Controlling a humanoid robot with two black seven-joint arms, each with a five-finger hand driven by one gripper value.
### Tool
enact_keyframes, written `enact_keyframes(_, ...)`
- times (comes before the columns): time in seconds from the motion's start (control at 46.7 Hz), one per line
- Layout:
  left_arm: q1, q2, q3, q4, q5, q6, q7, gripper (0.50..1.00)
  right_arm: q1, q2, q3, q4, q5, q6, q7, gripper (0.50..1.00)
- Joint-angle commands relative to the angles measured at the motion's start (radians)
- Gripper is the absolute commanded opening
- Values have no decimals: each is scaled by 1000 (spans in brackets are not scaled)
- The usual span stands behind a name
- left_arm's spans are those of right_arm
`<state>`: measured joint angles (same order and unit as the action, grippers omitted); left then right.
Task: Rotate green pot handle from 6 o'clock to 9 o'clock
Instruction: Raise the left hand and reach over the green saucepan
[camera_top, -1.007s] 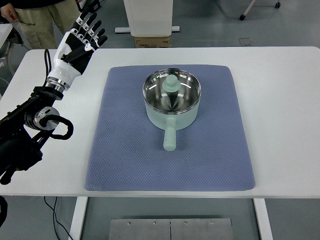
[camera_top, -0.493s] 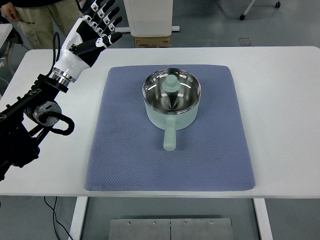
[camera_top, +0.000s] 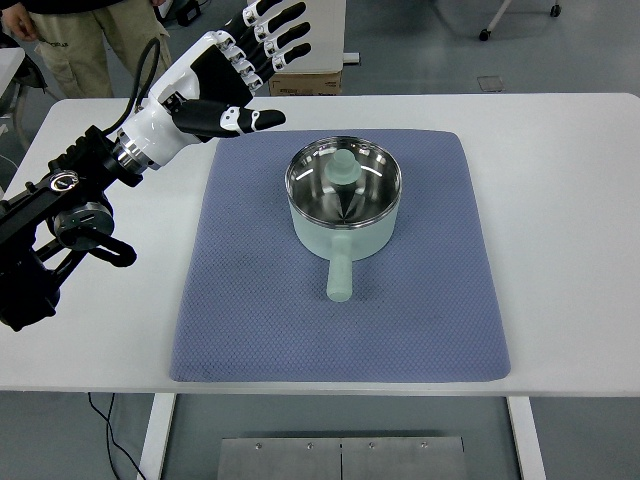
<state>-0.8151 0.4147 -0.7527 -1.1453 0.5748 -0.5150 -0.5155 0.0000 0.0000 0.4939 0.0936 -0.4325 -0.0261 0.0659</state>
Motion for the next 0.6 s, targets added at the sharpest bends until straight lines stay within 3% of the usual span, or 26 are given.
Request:
enact_keyframes(0.0,-7,13,1,-39,37,-3,0,1000,0,0,0,0,0,0,0,1000)
enact_keyframes(0.279,-32,67,3,-149,206,-94,2,1000,0,0,0,0,0,0,0,1000)
enact_keyframes(0.579,-73,79,9,-159,408,-96,2,1000,0,0,0,0,0,0,0,1000)
